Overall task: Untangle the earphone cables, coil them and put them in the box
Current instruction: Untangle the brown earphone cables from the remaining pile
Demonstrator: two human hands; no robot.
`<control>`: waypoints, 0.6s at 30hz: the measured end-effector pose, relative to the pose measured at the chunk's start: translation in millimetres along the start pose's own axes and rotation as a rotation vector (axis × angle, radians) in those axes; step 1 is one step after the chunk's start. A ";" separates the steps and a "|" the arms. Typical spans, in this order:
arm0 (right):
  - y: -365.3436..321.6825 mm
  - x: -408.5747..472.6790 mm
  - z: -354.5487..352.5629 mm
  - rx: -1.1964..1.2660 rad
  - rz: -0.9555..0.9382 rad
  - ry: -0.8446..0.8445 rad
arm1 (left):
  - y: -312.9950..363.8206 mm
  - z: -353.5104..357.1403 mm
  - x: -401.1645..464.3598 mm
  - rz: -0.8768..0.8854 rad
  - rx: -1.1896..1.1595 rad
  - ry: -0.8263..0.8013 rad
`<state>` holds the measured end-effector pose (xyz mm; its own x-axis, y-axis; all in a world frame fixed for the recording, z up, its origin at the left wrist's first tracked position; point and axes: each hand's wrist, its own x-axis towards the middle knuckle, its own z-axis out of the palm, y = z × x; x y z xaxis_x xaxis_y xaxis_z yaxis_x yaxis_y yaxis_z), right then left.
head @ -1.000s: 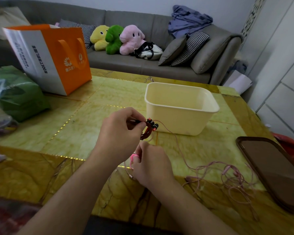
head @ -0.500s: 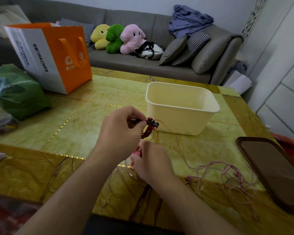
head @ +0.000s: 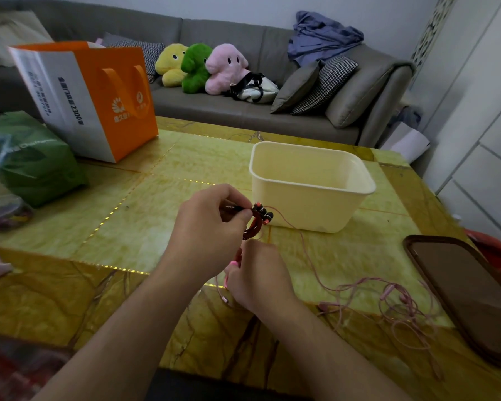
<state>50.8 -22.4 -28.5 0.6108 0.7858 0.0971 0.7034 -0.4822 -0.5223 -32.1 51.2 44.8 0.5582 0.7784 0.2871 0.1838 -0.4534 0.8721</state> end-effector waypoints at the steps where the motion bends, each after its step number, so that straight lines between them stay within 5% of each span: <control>1: -0.4 -0.4 -0.5 -0.004 0.000 -0.008 | -0.4 0.1 0.2 0.002 0.003 0.000; 18: 4.2 -17.1 -9.4 0.160 -0.071 0.004 | 0.4 -0.9 0.3 -0.026 -0.045 0.006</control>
<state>46.7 -41.6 -24.4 0.5632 0.8141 0.1415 0.6780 -0.3575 -0.6422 -32.5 51.6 45.6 0.5487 0.7925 0.2662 0.1615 -0.4129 0.8963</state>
